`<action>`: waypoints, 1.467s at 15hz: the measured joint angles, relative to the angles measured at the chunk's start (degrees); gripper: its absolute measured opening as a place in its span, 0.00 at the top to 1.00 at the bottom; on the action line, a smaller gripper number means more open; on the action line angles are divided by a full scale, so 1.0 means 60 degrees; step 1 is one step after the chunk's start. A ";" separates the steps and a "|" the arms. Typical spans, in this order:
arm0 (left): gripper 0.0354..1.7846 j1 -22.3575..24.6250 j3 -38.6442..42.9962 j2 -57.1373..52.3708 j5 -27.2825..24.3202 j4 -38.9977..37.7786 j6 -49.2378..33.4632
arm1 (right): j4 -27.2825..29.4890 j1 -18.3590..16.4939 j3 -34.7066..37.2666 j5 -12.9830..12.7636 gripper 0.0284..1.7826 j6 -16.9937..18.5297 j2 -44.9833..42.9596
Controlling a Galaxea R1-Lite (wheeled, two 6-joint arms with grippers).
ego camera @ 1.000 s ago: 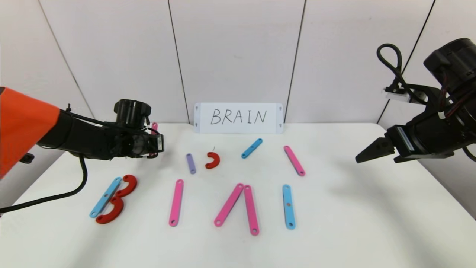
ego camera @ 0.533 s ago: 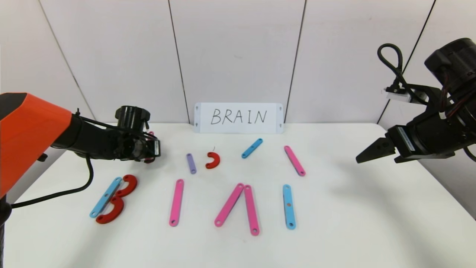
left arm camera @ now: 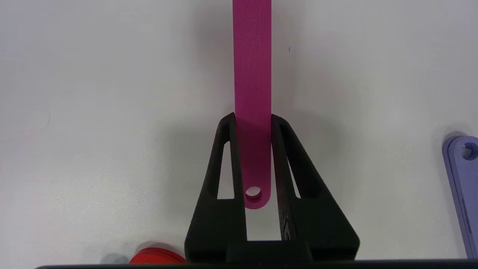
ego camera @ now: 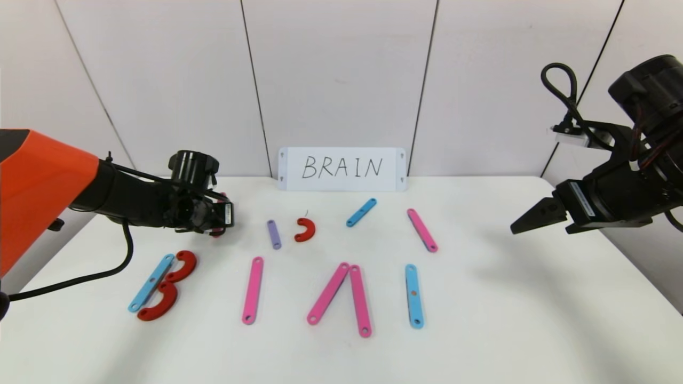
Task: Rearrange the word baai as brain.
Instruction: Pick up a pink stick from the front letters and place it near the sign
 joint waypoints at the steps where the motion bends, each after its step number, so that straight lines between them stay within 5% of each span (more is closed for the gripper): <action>1: 0.85 0.0008 0.0002 -0.0006 -0.0075 0.0095 -0.0004 | -0.0004 0.0004 0.0000 0.0000 0.02 0.0000 0.0000; 5: 0.68 -0.0071 0.0010 -0.0106 -0.0488 0.0506 -0.0018 | -0.0008 0.0004 0.0000 -0.0014 0.02 -0.0002 0.0006; 9: 0.29 -0.0089 0.0010 -0.0181 -0.0488 0.0524 -0.0033 | -0.0004 0.0004 0.0000 -0.0010 0.02 -0.0010 0.0018; 12: 0.09 -0.0232 0.0163 -0.0589 -0.0567 0.0587 -0.0165 | -0.0004 0.0018 0.0000 -0.0010 0.02 -0.0010 0.0037; 22: 0.03 -0.1499 0.1107 -0.3452 -0.1394 0.3560 -0.1363 | -0.0008 0.0116 0.0000 -0.0020 0.02 -0.0010 0.0004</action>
